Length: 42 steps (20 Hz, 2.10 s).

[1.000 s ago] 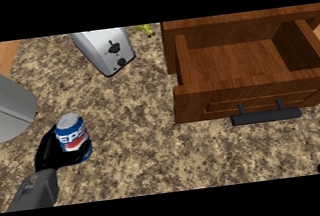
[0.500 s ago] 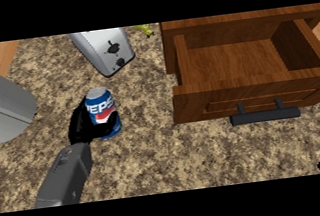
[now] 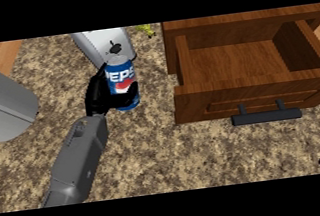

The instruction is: Pick up the can, place it into the drawer and close the drawer

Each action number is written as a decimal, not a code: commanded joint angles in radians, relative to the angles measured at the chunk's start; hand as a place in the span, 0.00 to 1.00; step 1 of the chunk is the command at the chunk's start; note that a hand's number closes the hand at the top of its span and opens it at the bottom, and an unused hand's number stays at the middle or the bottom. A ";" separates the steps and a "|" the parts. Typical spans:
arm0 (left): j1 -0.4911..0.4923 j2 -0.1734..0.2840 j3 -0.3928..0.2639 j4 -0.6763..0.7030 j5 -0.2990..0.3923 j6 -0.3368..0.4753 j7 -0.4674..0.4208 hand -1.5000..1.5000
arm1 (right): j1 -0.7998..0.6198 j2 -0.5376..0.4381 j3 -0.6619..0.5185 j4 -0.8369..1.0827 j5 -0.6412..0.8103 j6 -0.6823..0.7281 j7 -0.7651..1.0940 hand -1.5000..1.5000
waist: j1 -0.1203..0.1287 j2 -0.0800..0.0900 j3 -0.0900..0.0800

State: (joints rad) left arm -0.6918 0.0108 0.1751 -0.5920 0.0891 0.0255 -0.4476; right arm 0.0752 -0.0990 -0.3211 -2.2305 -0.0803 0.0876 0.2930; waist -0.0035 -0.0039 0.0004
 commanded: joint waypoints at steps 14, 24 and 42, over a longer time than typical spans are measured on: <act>-0.294 -0.011 -0.246 -0.403 0.098 0.263 0.571 1.00 | -0.017 -0.010 -0.017 0.012 -0.012 0.003 0.011 0.00 | -0.004 0.002 0.000; -0.565 -0.011 -0.288 -0.188 0.131 0.354 0.624 1.00 | 0.002 0.023 0.041 -0.077 0.033 -0.027 0.063 0.00 | -0.025 0.007 0.000; -0.863 -0.011 -0.421 0.176 0.299 0.446 0.570 1.00 | -0.108 -0.045 0.009 -0.008 -0.001 -0.014 0.071 0.00 | -0.076 0.023 0.002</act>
State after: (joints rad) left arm -1.5319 0.0000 -0.2026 -0.4704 0.3527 0.4536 0.1598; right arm 0.0072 -0.1337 -0.3276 -2.2529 -0.1048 0.0819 0.3605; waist -0.0661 0.0139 0.0022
